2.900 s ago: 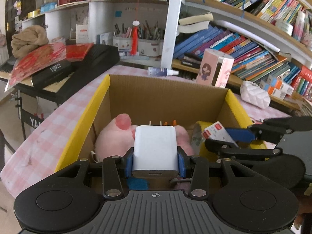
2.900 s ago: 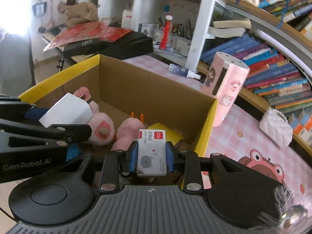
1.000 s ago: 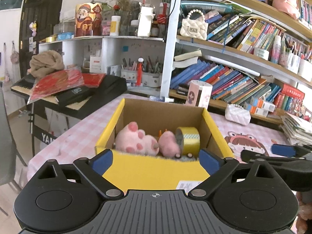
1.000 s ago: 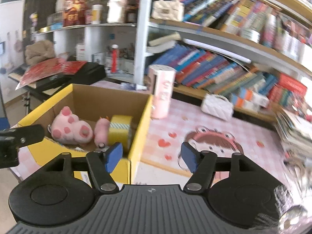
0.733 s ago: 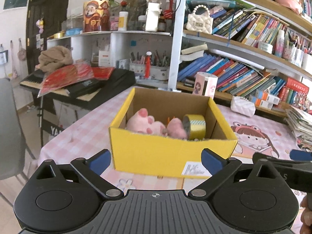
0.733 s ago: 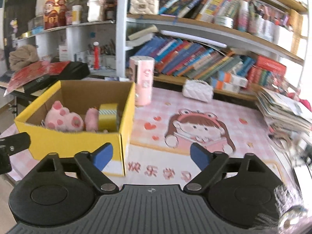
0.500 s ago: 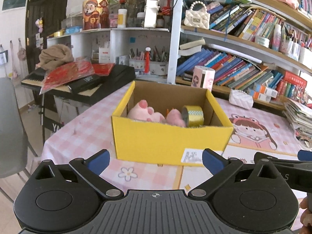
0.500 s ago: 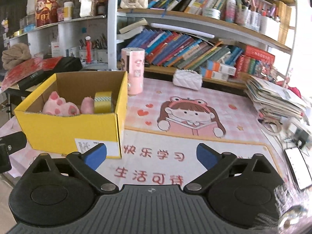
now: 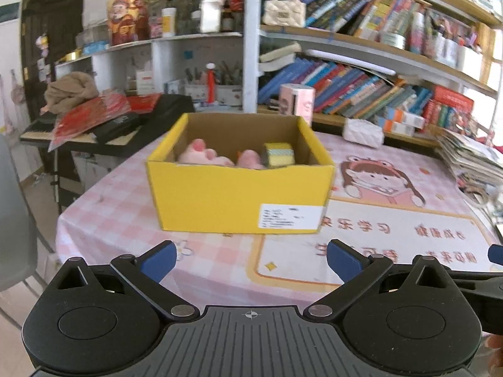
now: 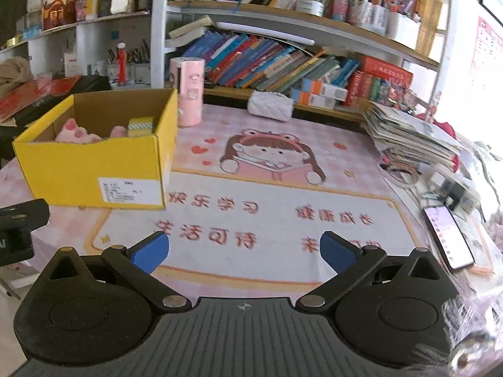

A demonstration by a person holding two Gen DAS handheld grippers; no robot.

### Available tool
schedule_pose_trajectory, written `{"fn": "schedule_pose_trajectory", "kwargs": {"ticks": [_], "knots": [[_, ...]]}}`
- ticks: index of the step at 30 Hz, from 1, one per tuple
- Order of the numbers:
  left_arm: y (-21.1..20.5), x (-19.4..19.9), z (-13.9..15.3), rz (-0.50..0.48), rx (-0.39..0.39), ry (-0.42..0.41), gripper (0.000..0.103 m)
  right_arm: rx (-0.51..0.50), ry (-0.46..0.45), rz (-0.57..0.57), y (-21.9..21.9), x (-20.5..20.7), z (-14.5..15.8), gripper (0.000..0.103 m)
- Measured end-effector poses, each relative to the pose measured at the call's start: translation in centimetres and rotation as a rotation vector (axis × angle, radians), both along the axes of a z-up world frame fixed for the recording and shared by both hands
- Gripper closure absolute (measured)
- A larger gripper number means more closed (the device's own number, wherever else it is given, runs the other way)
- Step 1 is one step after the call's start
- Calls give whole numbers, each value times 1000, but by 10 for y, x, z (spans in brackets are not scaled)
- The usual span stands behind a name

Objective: Organize objects

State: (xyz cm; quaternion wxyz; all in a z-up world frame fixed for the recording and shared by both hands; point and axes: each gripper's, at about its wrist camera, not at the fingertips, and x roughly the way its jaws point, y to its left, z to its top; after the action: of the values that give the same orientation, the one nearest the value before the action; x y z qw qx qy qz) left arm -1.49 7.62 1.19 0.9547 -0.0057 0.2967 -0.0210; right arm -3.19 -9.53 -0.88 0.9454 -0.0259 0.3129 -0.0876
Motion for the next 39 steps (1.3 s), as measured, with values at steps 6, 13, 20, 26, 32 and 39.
{"fn": "schedule_pose_trajectory", "kwargs": {"ticks": [6, 13, 20, 26, 32, 39], "knots": [[-18, -5, 0, -60, 25, -8, 0, 7, 6, -54, -13, -13, -1, 0], [-32, -4, -4, -94, 63, 14, 0, 14, 12, -104, -24, -22, -3, 0], [-43, -4, -6, -90, 84, 36, 0, 18, 31, -131, -30, -22, -6, 0], [-51, -6, -8, -83, 92, 45, 0, 11, 39, -156, -35, -26, -8, 0], [-58, -6, -9, -66, 111, 55, 0, -2, 51, -169, -38, -25, -10, 0], [-62, -4, -9, -35, 136, 57, 1, -21, 55, -177, -37, -22, -10, 0]]}}
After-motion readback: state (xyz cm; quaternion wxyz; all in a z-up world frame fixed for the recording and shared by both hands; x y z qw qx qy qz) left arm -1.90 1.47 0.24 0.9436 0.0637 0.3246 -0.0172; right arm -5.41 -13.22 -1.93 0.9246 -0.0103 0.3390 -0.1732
